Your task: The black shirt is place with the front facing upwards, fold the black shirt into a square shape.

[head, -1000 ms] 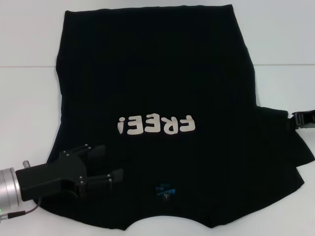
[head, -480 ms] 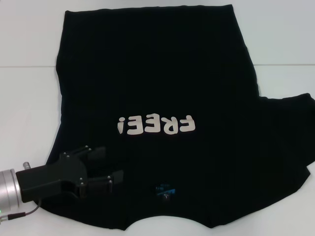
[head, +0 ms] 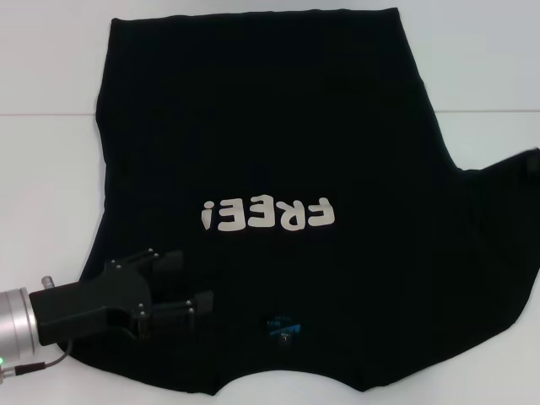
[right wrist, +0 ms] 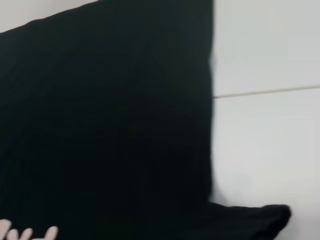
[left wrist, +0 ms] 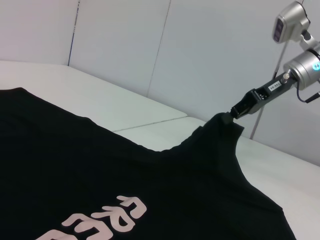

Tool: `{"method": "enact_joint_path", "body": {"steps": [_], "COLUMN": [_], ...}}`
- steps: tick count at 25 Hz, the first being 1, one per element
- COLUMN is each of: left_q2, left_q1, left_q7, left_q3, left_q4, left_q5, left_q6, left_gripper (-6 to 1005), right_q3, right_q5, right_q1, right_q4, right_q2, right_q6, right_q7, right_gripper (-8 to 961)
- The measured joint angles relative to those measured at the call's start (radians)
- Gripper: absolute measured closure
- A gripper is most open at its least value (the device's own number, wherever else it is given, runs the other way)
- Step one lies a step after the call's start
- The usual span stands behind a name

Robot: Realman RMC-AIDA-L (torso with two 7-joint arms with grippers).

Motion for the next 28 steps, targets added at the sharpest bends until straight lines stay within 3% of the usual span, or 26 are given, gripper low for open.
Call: {"method": "enact_joint_path", "body": {"steps": [7,19,24,28], "left_q2": [0.001,0.003,0.004,0.005], "left_q1": [-0.001,-0.003,-0.003,-0.003], "left_q7": [-0.002,-0.003,-0.003,-0.003], "left_q3": [0.0,-0.003,-0.005,-0.005], "left_q4": [0.0,0.0,0.0,0.0], "left_q5": [0.0,-0.003,-0.003,-0.003], "left_q6": [0.0,-0.001,-0.002,-0.002], "left_gripper": [96,97,97,97], "right_q3": [-0.021,-0.116,-0.109,-0.106], "right_q5": [-0.004,-0.008,0.003,0.08], "right_q1": [0.037,0.103,0.137,0.146], "right_q4": [0.003,0.019,0.083,0.128], "right_q2": [0.012,0.063,0.059,0.055], "right_q6": [-0.015,-0.017,-0.016,-0.011], "right_q7": [-0.012,0.017,0.038,0.025], "right_gripper": [926,922,920,840]}}
